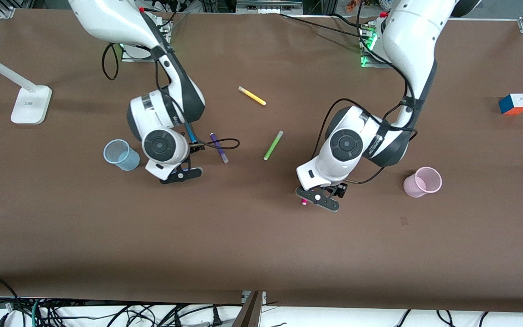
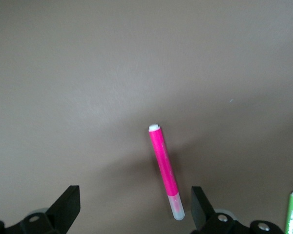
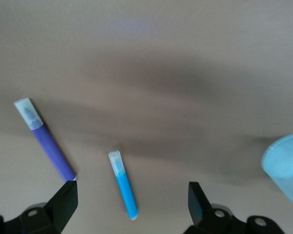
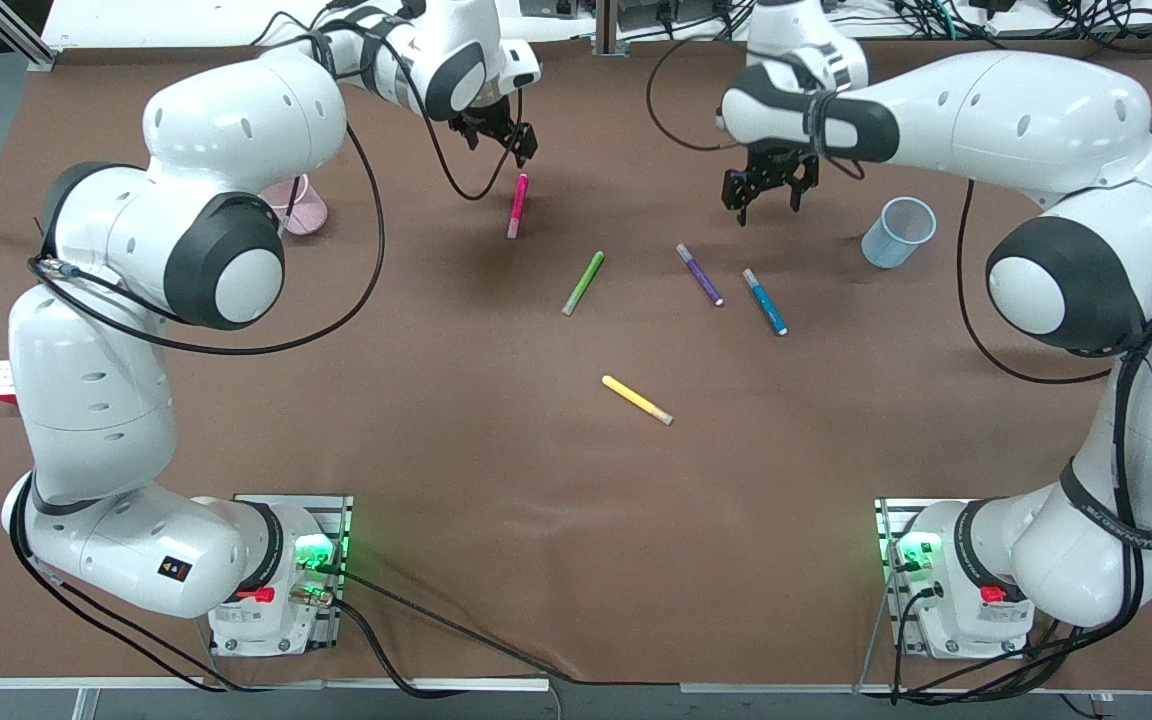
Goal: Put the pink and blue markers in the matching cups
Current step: 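Lower and close the left gripper on the pink marker while the right grasps blue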
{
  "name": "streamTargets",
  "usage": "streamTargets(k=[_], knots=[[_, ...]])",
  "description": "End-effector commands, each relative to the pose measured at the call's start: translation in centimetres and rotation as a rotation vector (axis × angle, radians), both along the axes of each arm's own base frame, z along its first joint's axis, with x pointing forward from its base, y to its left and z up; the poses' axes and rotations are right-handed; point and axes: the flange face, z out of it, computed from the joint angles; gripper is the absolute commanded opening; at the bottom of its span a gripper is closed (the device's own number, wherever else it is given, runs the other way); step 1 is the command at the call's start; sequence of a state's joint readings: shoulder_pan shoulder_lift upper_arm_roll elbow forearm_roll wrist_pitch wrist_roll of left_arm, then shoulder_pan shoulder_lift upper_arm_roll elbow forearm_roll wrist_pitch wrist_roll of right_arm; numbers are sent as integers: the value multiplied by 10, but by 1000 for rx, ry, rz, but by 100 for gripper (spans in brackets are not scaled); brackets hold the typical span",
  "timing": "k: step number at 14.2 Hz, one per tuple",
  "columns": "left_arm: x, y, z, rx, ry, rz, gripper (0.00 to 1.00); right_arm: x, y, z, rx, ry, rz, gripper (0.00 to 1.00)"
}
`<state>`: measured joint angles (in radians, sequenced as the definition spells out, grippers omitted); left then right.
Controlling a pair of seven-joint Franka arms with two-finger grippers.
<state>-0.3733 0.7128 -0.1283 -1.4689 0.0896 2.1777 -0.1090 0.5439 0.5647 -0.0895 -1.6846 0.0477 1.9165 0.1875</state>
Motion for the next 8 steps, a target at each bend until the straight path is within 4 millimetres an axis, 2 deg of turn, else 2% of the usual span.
streamTargets(k=[1,2,4,6,8], knots=[[-19,5,-24,37,45,-9,100,-25,3,-20,14,-19,-1,100],[-24,7,-34,44,60,-11,100,-31,1,-30,10,-37,-29,100],[-37,-1,-45,53,80,9,100,-46,8,-40,21,-53,-45,100],[-59,-25,-59,45,59,51,100,-59,0,-42,24,-59,-49,100],[-72,-28,-77,27,24,75,100,-76,-9,-48,41,-89,-51,100]])
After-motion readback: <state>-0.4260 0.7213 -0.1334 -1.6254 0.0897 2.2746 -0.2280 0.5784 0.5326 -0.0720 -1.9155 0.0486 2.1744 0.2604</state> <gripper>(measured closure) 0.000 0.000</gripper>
